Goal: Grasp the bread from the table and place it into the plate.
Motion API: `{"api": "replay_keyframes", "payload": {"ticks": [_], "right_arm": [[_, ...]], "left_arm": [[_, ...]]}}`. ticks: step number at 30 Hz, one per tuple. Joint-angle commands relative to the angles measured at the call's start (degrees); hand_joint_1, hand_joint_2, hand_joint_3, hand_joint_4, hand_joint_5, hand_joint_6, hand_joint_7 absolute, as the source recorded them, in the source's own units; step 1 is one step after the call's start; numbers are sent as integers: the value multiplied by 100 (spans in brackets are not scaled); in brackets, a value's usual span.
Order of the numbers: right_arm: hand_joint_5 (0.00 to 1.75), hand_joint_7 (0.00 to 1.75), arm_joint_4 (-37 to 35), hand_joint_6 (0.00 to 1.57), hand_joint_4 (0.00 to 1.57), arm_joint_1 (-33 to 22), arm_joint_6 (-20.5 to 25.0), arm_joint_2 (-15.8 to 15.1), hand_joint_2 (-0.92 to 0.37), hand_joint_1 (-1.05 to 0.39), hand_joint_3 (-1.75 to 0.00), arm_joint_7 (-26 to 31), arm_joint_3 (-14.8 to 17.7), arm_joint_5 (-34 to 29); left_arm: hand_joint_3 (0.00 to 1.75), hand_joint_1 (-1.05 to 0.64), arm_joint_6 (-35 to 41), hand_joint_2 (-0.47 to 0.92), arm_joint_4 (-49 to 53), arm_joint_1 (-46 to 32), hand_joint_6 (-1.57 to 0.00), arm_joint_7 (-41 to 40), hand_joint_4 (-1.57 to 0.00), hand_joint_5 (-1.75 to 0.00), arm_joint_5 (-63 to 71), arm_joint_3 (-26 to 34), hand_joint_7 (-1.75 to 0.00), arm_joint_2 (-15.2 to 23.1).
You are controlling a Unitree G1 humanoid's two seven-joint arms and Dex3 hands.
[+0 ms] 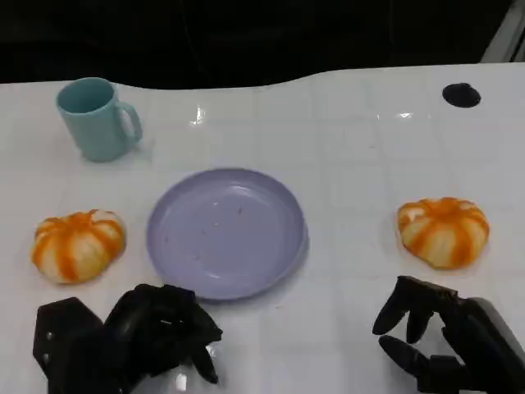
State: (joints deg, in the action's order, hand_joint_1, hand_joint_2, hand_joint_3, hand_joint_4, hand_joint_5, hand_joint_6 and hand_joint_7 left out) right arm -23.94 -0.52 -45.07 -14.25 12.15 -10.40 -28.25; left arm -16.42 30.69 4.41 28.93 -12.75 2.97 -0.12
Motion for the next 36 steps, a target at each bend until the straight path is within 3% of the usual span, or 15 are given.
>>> {"api": "replay_keyframes", "payload": {"ticks": [1,4,8,14,17,19,23,28,31,36], "right_arm": [[175,145,-39,53,58,14,-60,-54,-62,-38,-80,40,2,36],[175,146,-17,52,58,2,-39,-57,-62,-39,-80,43,18,39],[175,131,49,58,56,-17,10,-64,-63,-37,-78,63,73,53],[157,101,-17,68,58,91,-130,-111,-63,-35,-78,251,188,16],[139,88,53,71,59,135,-107,-171,-64,-35,-76,394,244,-107],[125,76,137,73,60,153,-76,-221,-75,-36,-57,455,287,-186],[100,49,484,78,61,165,204,-373,-90,-37,-27,543,423,-482],[68,21,869,71,52,171,627,-593,-92,-39,-21,742,547,-953],[56,12,1056,66,47,208,862,-743,-92,-42,-20,828,569,-1220],[43,3,1540,54,35,187,1624,-1004,-92,-46,-18,566,525,-1704]], "left_arm": [[1,-105,-26,80,-14,9,-157,39,-156,-85,-47,51,-52,92],[1,-105,3,80,-60,-10,-157,2,-156,-86,-22,41,-52,92],[1,-105,-11,80,-72,-21,-157,-32,-156,-86,2,35,-53,84],[1,-105,6,80,-82,-21,-157,-44,-156,-86,-4,45,-53,88],[1,-105,-9,80,-67,-20,-157,-42,-156,-86,-9,50,-54,83],[0,-105,-30,80,-29,-10,-157,4,-156,-86,-38,62,-54,87],[0,-105,-45,79,-35,-13,-157,-7,-155,-86,-13,55,-52,93],[1,-105,-28,80,-95,-55,-157,-38,-156,-87,-2,46,-54,79],[0,-105,-47,79,-5,-23,-157,21,-155,-87,-48,81,-53,93],[1,-105,-39,80,-49,-42,-157,-38,-156,-87,2,60,-53,92]]}}
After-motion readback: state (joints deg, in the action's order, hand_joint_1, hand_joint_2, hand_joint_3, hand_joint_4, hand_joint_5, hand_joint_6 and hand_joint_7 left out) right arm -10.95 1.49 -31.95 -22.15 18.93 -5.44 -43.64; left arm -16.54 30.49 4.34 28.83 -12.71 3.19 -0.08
